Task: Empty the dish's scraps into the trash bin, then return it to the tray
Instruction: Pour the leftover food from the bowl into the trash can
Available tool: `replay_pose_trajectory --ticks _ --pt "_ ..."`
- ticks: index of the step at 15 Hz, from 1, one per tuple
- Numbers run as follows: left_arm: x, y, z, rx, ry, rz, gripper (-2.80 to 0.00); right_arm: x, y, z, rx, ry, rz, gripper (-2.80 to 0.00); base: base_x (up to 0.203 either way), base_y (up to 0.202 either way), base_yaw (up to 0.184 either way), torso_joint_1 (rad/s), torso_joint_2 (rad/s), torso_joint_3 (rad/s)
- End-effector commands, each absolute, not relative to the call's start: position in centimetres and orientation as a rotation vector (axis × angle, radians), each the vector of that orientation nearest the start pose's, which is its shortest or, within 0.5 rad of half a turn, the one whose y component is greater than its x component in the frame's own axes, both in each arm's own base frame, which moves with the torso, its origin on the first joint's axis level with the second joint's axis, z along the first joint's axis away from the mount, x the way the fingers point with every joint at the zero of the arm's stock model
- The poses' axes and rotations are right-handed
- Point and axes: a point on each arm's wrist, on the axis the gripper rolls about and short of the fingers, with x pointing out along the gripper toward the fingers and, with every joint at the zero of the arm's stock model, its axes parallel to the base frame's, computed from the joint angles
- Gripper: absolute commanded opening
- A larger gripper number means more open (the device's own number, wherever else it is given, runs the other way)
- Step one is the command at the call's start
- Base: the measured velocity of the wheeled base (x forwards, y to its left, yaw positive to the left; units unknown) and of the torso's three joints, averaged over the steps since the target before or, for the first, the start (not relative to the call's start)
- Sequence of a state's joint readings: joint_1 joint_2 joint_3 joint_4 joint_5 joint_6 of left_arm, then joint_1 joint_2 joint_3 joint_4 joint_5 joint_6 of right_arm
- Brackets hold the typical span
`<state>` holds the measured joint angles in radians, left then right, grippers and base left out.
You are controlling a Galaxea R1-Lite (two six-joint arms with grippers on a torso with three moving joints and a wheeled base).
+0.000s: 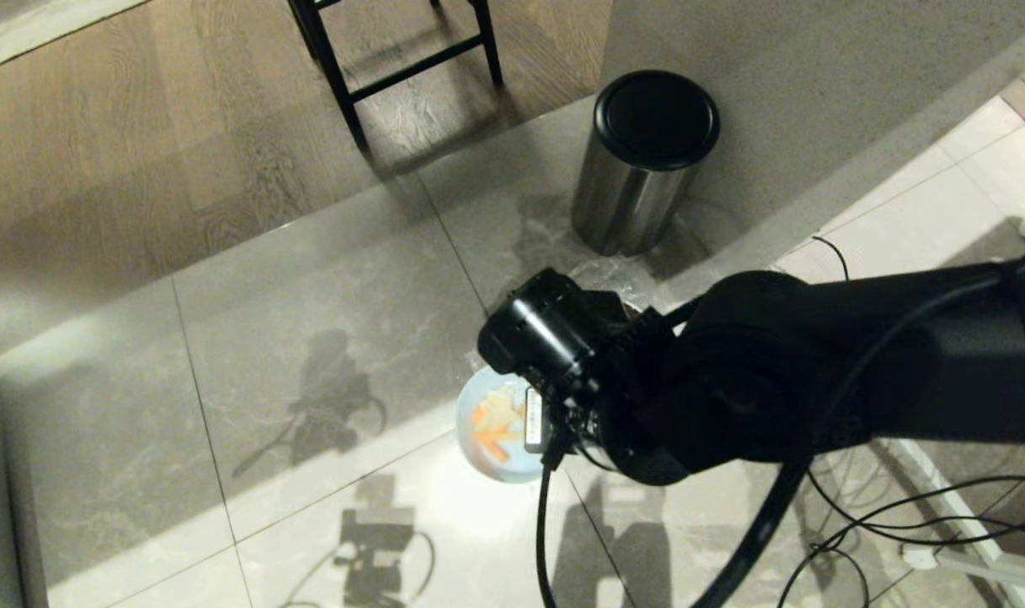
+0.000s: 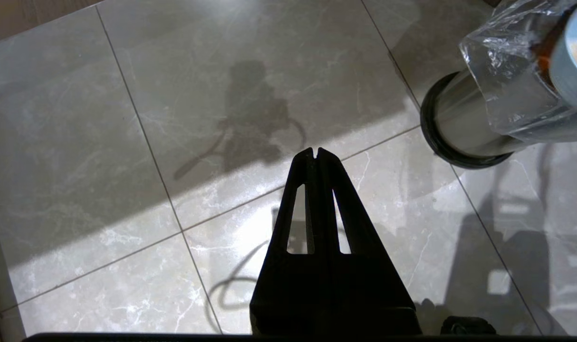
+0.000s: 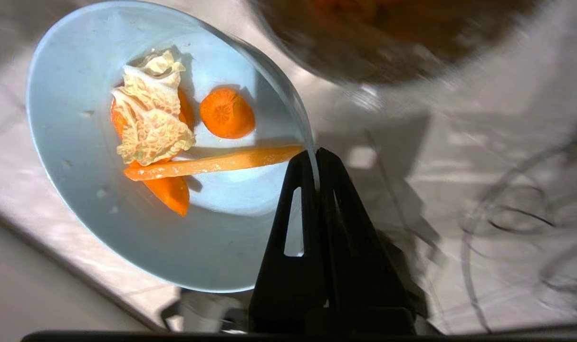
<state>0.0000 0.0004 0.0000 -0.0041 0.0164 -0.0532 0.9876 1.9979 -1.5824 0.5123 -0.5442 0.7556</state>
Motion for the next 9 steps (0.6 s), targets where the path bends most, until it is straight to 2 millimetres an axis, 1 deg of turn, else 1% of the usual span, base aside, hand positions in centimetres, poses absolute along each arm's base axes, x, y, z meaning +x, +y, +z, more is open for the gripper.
replay_pose_trajectory --ticks 1,5,6,9 --pt "-2.3 0.0 7.6 -0.054 -0.004 0.017 -2.8 21.0 28.8 18.8 0.043 0.786 0.096 -2.8 0.0 0.0 0.0 0.0 0.0 0.0" --pt "-2.3 0.0 7.6 -0.054 -0.004 0.017 -2.8 19.4 24.5 18.3 0.01 0.821 0.037 -2.8 0.0 0.0 0.0 0.0 0.0 0.0" --pt "-2.3 0.0 7.6 -0.054 -0.004 0.017 -2.8 19.5 23.3 18.3 0.012 0.826 0.011 -2.8 0.0 0.0 0.0 0.0 0.0 0.0" --pt "-2.3 0.0 7.6 -0.054 -0.004 0.017 -2.8 21.4 20.2 18.5 0.045 0.832 -0.1 -2.8 0.0 0.0 0.0 0.0 0.0 0.0"
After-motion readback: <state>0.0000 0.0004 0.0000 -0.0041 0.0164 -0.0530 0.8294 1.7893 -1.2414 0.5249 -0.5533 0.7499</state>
